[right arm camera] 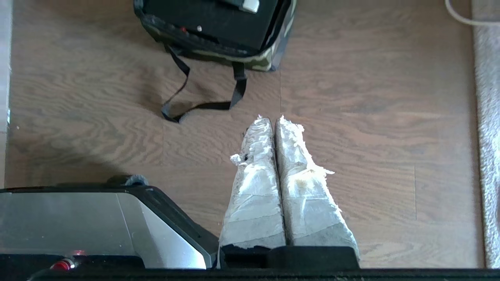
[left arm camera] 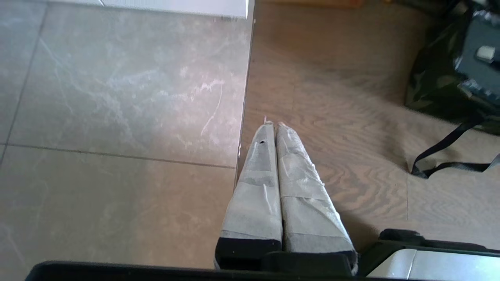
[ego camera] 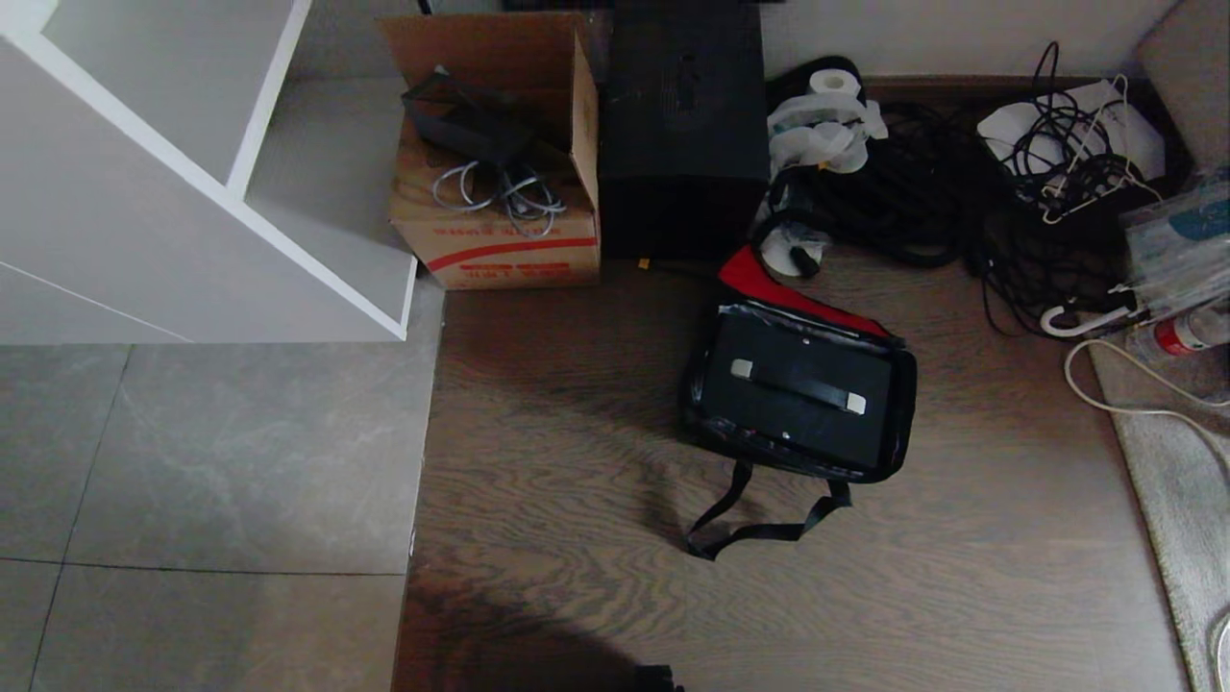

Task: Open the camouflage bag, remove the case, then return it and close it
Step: Grip the handle

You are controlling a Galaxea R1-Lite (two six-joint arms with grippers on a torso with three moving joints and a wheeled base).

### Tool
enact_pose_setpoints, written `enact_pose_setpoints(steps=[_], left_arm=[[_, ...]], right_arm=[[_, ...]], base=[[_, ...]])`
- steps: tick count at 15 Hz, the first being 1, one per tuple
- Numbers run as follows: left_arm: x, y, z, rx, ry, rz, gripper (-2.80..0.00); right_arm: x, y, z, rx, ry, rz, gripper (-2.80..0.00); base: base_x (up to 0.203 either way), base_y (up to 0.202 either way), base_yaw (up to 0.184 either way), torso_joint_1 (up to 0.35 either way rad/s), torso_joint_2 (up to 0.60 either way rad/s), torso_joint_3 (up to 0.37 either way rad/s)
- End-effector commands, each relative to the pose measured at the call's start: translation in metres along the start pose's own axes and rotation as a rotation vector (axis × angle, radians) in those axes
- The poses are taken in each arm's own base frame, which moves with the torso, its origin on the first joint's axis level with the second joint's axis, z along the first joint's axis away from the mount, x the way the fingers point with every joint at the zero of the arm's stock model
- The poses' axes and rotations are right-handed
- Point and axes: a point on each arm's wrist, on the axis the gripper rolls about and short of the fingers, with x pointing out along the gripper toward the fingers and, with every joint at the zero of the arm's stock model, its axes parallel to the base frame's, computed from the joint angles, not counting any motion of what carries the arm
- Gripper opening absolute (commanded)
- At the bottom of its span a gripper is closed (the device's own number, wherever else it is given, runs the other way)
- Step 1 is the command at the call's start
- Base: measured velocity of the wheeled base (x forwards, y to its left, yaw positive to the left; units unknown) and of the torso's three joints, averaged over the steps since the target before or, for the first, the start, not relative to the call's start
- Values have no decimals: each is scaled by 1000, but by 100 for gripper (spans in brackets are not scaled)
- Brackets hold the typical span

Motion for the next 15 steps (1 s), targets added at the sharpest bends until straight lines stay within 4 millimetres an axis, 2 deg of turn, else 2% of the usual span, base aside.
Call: enact_pose_setpoints(steps=[1,8,15], left_arm=[[1,0,-3,-1,10,2,-280],[1,0,-3,2,9,-1,-280],[1,0,-2,2,6,0,-280]], right_arm=[[0,0,0,0,2,1,-280],[0,0,0,0,1,3,-280],[0,0,0,-8,0,3,-280]], base=[[0,0,0,2,-1,206],[0,0,0,2,4,202],[0,0,0,0,0,31]])
